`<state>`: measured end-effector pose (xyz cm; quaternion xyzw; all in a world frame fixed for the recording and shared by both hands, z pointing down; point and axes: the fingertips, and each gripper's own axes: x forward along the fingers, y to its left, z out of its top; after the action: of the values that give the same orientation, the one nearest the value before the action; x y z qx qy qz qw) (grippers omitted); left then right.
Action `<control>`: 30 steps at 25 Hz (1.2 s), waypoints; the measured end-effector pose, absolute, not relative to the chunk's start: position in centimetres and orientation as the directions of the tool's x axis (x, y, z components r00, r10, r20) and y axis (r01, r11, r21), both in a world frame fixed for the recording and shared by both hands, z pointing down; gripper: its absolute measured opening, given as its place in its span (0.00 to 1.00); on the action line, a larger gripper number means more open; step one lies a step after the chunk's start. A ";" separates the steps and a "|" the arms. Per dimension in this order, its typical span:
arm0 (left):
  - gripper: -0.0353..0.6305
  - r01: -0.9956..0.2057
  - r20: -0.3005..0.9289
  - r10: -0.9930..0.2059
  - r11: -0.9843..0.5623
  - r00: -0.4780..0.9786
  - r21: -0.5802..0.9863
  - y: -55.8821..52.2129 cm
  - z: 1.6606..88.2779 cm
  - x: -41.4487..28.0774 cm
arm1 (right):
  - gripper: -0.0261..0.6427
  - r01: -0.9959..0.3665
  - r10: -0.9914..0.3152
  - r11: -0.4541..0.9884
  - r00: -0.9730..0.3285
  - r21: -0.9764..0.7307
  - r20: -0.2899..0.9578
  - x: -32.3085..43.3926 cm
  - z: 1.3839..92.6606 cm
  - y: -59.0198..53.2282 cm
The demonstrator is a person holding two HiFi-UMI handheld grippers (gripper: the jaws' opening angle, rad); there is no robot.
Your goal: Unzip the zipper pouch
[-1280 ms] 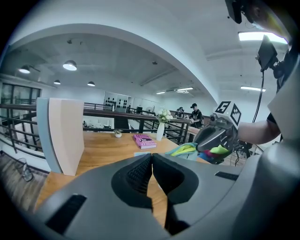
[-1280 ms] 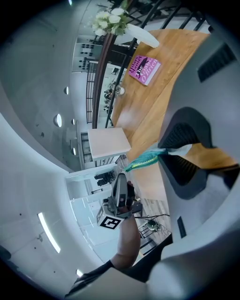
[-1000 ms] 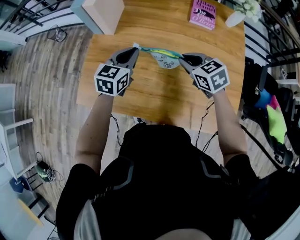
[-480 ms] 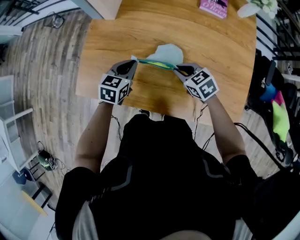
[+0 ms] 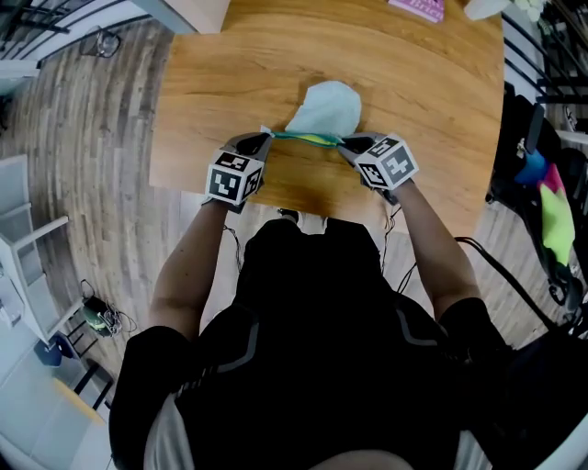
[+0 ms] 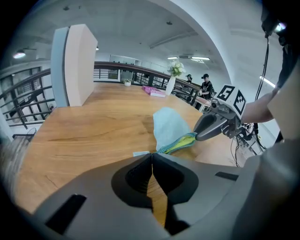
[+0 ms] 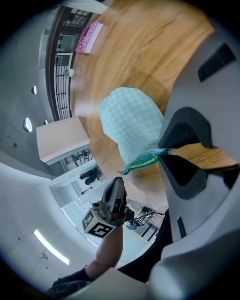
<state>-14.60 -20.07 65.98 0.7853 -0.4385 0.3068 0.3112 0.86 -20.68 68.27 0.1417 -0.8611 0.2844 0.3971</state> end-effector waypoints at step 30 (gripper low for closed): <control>0.10 -0.890 0.811 -0.450 -0.418 0.375 0.180 -21.6 68.7 -15.3 | 0.17 -0.556 -0.021 0.716 -0.620 -0.421 0.784 0.5 70.2 -21.8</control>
<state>-15.27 -21.55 68.68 0.7665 -0.4372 0.3485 0.3159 0.48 -21.79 70.20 0.1727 -0.8355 0.3346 0.4001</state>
